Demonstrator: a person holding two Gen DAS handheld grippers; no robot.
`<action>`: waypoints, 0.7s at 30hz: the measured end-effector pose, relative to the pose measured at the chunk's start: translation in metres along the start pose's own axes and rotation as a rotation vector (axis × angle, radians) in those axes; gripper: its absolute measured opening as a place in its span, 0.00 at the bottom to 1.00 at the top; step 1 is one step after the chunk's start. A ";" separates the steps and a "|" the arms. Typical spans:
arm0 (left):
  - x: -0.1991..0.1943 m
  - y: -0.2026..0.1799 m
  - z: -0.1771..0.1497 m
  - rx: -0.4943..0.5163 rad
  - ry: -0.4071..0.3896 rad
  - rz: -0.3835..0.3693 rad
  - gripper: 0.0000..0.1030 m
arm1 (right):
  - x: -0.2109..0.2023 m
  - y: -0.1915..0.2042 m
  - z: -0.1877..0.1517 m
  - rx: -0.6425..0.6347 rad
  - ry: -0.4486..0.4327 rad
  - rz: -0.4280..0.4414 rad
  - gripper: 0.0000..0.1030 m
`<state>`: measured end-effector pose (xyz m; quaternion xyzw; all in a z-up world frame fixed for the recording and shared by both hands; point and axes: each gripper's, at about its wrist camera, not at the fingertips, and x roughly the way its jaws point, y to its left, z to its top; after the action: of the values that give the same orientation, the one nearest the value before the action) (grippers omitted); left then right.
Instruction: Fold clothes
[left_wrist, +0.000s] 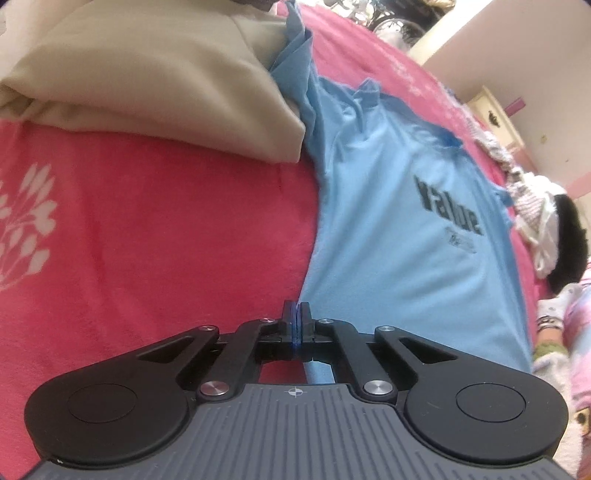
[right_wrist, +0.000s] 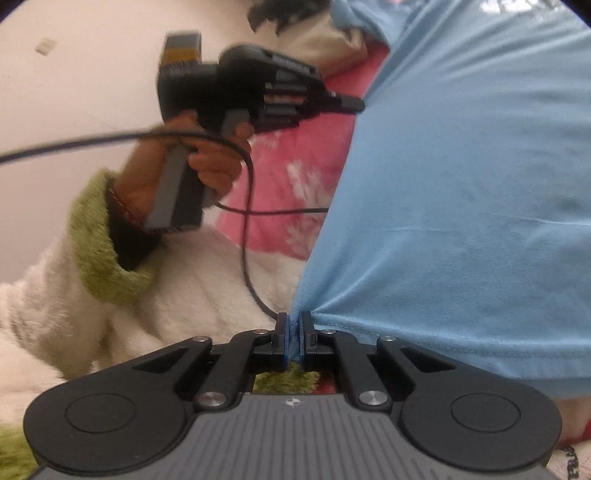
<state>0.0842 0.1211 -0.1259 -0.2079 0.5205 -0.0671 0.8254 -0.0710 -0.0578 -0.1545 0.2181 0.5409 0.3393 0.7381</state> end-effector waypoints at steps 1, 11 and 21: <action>0.002 -0.001 -0.001 0.016 0.003 0.013 0.00 | 0.002 0.000 0.001 0.002 0.007 0.002 0.06; -0.003 -0.010 -0.005 0.089 0.020 0.032 0.15 | -0.003 -0.010 0.003 0.082 0.096 -0.110 0.21; -0.003 -0.037 0.036 0.105 -0.121 0.021 0.29 | -0.067 -0.009 0.000 0.099 -0.016 -0.055 0.38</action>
<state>0.1184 0.0987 -0.0953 -0.1624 0.4677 -0.0729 0.8658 -0.0813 -0.1126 -0.1172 0.2423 0.5569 0.2897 0.7397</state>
